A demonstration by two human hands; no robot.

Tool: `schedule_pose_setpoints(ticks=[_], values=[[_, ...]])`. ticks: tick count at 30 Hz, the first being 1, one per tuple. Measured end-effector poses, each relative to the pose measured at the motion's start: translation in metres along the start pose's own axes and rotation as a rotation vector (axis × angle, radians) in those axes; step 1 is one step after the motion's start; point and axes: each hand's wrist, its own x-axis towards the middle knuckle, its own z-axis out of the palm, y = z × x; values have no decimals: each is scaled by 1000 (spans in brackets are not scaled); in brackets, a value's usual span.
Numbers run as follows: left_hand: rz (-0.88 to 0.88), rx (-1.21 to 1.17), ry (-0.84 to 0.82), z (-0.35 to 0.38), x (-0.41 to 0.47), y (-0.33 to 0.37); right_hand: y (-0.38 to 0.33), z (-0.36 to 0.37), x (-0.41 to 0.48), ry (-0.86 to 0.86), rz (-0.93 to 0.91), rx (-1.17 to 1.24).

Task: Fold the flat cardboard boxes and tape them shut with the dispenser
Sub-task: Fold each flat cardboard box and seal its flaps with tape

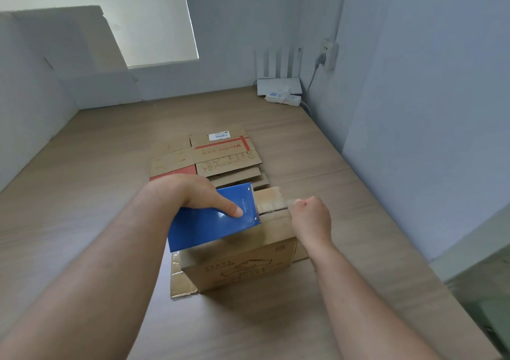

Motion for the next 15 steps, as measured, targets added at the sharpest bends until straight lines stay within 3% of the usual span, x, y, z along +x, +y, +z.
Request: schedule_pose_setpoints(ticks=[15], values=[[-5,33,-38,-3,5,4,19,11,14,-225,84,256]])
